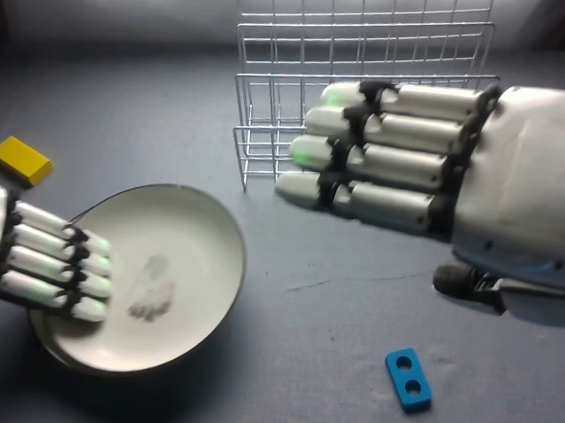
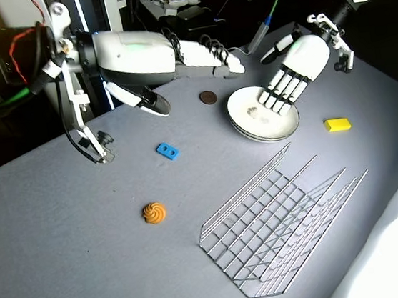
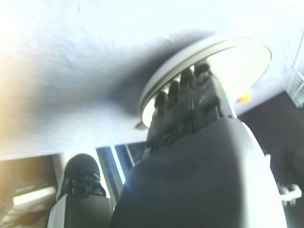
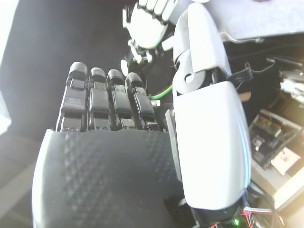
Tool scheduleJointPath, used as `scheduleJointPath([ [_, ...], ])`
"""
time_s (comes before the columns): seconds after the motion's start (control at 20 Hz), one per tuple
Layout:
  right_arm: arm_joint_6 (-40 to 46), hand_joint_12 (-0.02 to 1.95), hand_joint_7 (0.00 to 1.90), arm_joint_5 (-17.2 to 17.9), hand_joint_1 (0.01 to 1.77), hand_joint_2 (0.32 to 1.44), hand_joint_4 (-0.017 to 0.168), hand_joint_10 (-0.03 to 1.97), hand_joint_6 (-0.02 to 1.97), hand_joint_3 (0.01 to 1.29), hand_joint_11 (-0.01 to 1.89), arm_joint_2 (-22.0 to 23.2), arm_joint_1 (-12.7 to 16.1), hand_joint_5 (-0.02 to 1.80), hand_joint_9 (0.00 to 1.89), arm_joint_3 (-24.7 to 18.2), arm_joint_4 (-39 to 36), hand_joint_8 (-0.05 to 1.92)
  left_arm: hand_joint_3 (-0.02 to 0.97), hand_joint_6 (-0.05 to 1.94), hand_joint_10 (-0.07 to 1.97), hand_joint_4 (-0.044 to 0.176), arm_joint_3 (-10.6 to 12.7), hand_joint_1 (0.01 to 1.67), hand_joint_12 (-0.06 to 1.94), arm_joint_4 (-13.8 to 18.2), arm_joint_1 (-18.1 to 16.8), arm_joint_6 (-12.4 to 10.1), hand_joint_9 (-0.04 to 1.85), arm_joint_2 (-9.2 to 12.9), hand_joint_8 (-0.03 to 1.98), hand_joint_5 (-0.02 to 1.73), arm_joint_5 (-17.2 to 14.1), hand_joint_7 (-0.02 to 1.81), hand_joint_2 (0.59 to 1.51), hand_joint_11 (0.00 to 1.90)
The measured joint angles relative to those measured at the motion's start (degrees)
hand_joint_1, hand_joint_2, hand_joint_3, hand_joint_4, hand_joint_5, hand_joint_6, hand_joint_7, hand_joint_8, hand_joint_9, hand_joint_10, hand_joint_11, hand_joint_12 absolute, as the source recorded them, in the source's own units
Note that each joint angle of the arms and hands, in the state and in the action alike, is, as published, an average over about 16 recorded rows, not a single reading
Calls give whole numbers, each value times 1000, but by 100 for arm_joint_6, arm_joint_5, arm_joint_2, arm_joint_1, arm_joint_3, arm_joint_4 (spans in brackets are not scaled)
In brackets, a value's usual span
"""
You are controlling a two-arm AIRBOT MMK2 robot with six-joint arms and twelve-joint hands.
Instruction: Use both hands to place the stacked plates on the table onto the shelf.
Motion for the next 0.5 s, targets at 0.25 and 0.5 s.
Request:
scheduleJointPath([
  [0.25,-216,107,12,-313,1170,1060,4,-5,30,10,19,-486,27,76,13,223,127,14,11,-7,0,-4,-271,16,23,36,-193,-196,56,-23,-14,87,176,49,1131,31],
  [0.5,-448,160,12,-575,1217,1071,4,-5,30,10,19,-1103,60,68,13,603,331,14,11,3,3,-3,-496,16,27,96,-396,-366,63,-42,-11,89,339,52,1128,28],
])
